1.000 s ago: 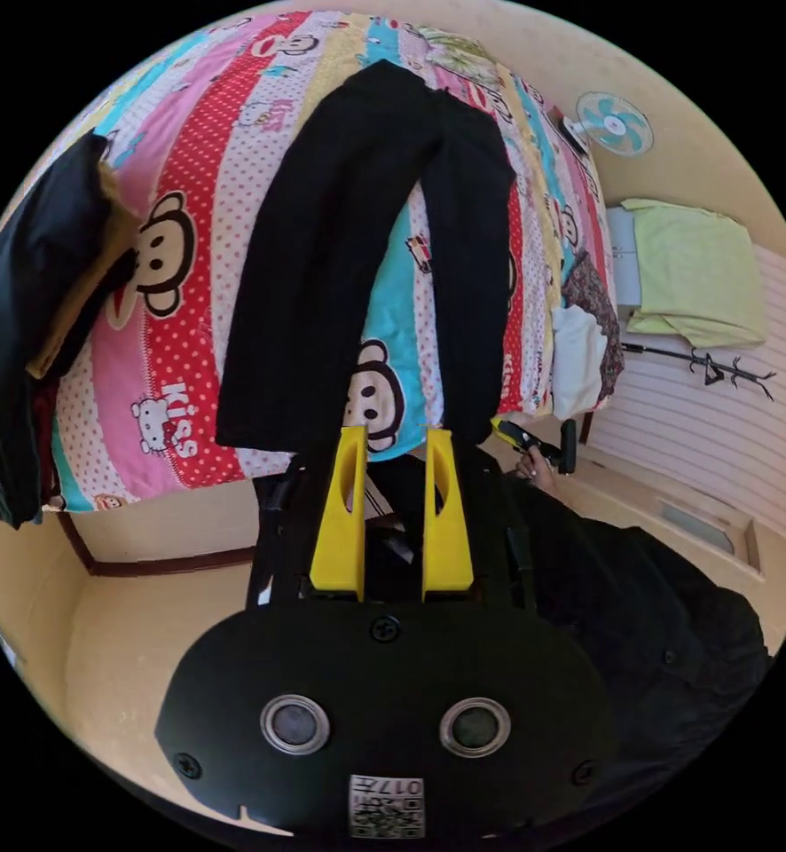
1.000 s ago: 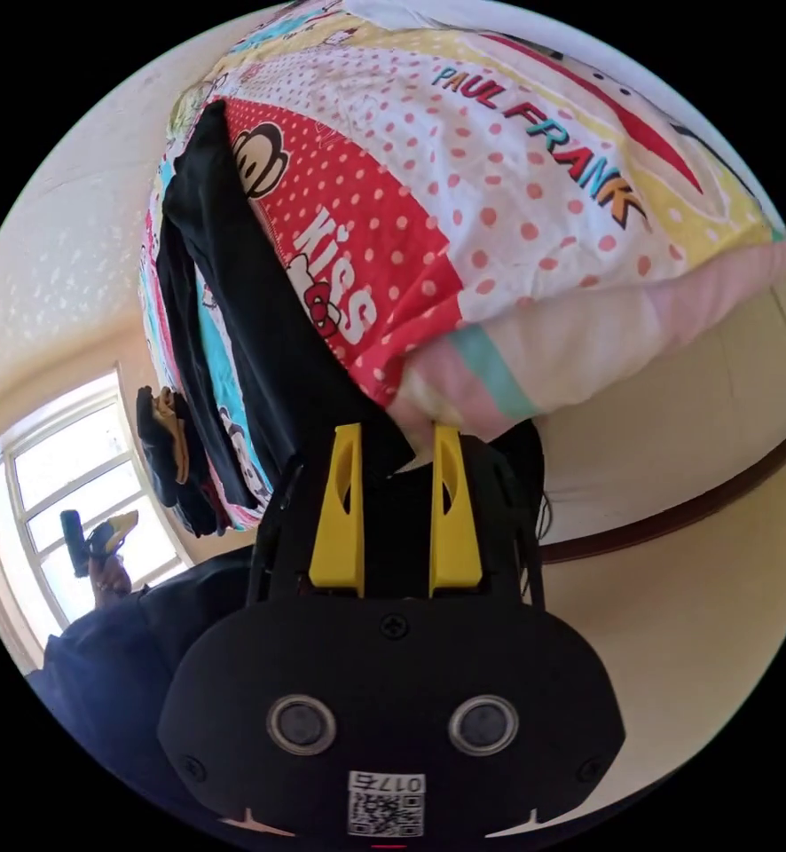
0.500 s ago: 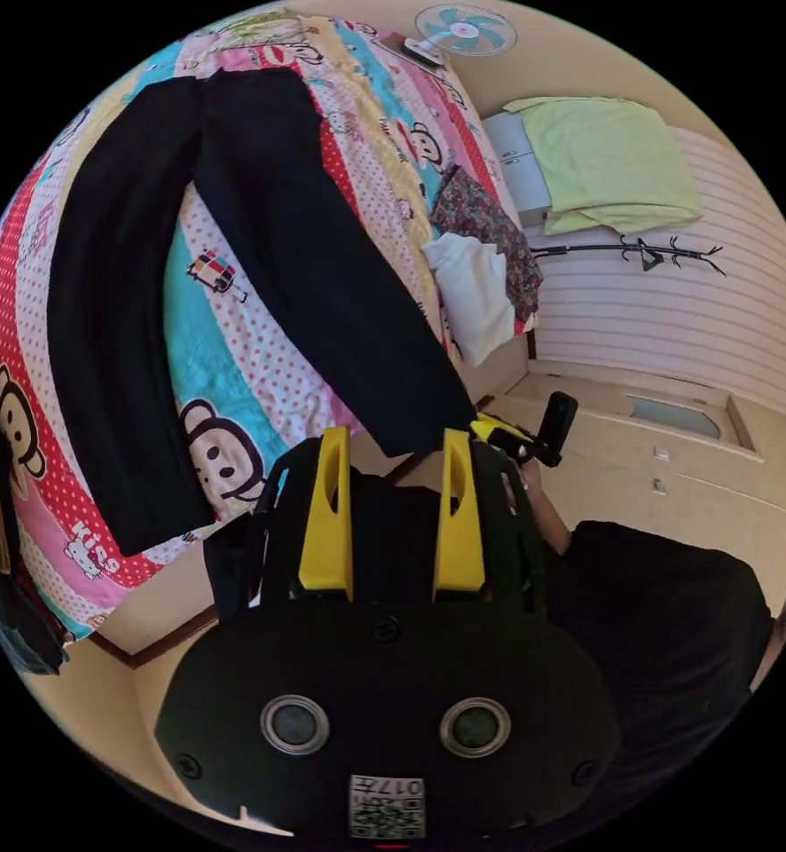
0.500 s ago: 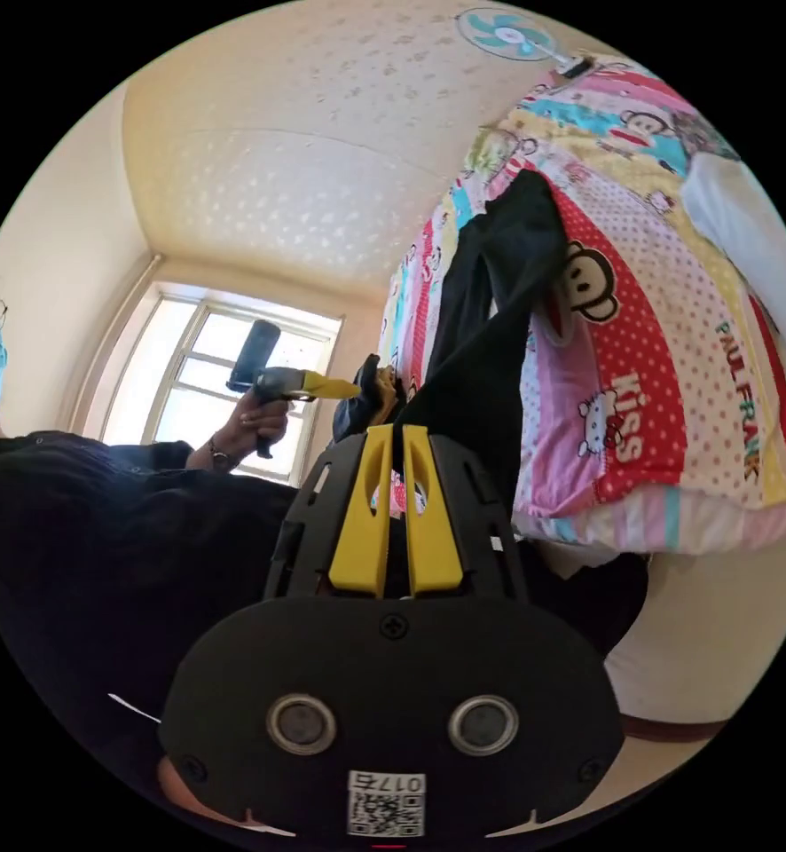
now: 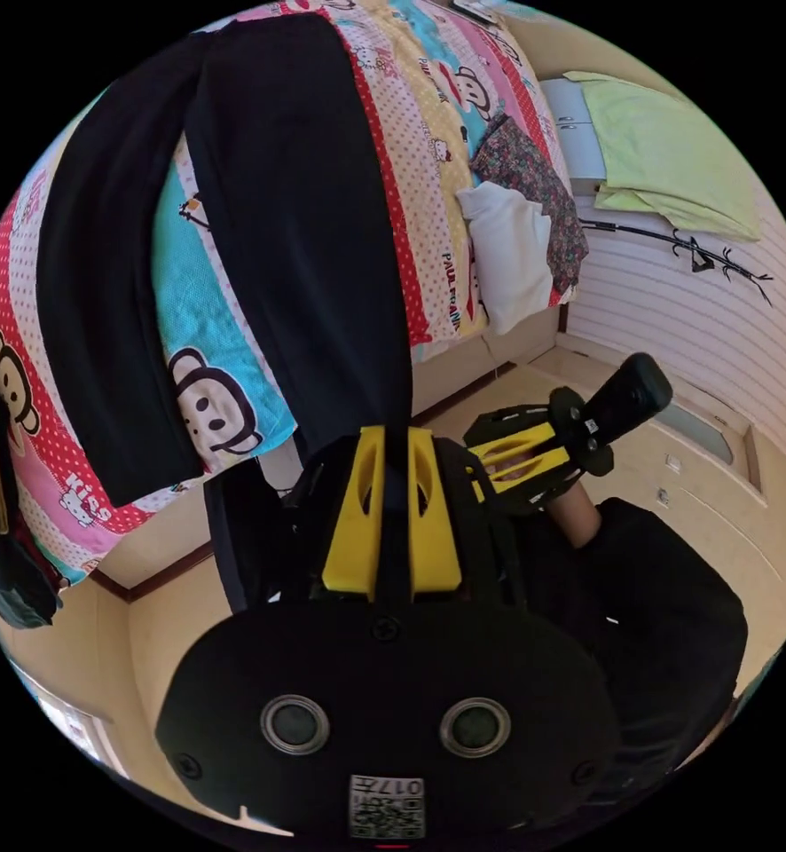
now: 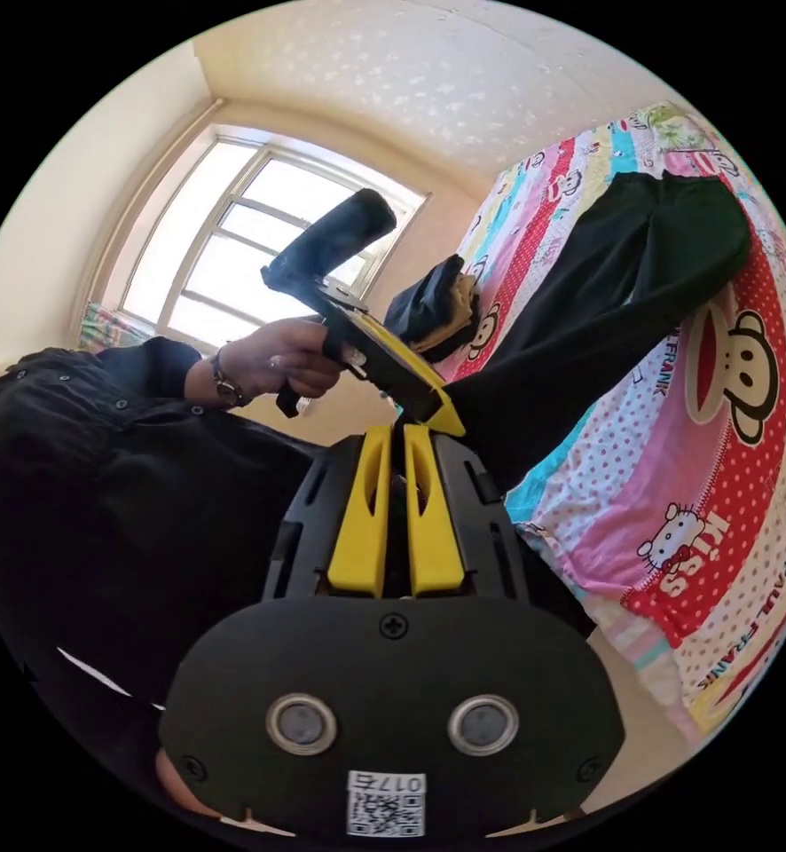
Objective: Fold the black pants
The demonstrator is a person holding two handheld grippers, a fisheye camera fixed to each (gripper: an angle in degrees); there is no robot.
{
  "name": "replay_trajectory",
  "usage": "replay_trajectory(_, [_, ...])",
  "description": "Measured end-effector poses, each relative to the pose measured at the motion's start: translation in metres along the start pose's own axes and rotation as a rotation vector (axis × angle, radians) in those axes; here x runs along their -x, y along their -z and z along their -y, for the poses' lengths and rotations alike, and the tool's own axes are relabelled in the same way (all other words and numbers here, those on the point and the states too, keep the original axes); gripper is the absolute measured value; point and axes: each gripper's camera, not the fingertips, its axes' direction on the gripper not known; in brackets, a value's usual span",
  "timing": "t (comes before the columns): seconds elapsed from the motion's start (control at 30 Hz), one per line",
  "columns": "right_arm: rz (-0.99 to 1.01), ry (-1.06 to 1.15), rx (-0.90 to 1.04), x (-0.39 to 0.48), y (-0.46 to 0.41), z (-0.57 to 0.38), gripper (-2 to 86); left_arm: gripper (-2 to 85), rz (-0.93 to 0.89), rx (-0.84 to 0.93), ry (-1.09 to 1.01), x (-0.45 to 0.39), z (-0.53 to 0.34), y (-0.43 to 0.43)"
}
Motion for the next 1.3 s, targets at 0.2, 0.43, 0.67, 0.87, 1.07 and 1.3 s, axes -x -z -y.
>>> replay_trajectory(0.2, [-0.113, -0.036, 0.162, -0.048, 0.045, 0.048, 3.3, 3.7, -0.094, -0.152, 0.085, 0.032, -0.05, 0.054])
replay_trajectory(0.43, [-0.37, -0.401, -0.078, -0.184, 0.113, 0.181, 15.4, 3.8, -0.386, -0.299, 0.198, 0.072, -0.102, 0.103])
replay_trajectory(0.67, [-0.363, -0.747, -0.309, -0.292, 0.079, 0.23, 13.8, 4.0, -0.804, -0.435, 0.245, 0.122, -0.151, 0.133])
replay_trajectory(0.87, [-0.23, -0.751, -0.647, -0.286, 0.06, 0.248, 4.6, 4.0, -1.276, -0.586, 0.264, 0.181, -0.197, 0.159])
replay_trajectory(1.07, [-0.389, -0.579, -0.467, -0.238, -0.009, 0.383, 3.5, 3.9, -1.516, -0.687, 0.352, 0.242, -0.243, 0.18])
replay_trajectory(1.3, [-0.428, -0.496, -0.216, -0.238, -0.17, 0.487, 4.9, 4.0, -1.787, -0.773, 0.49, 0.356, -0.286, 0.186])
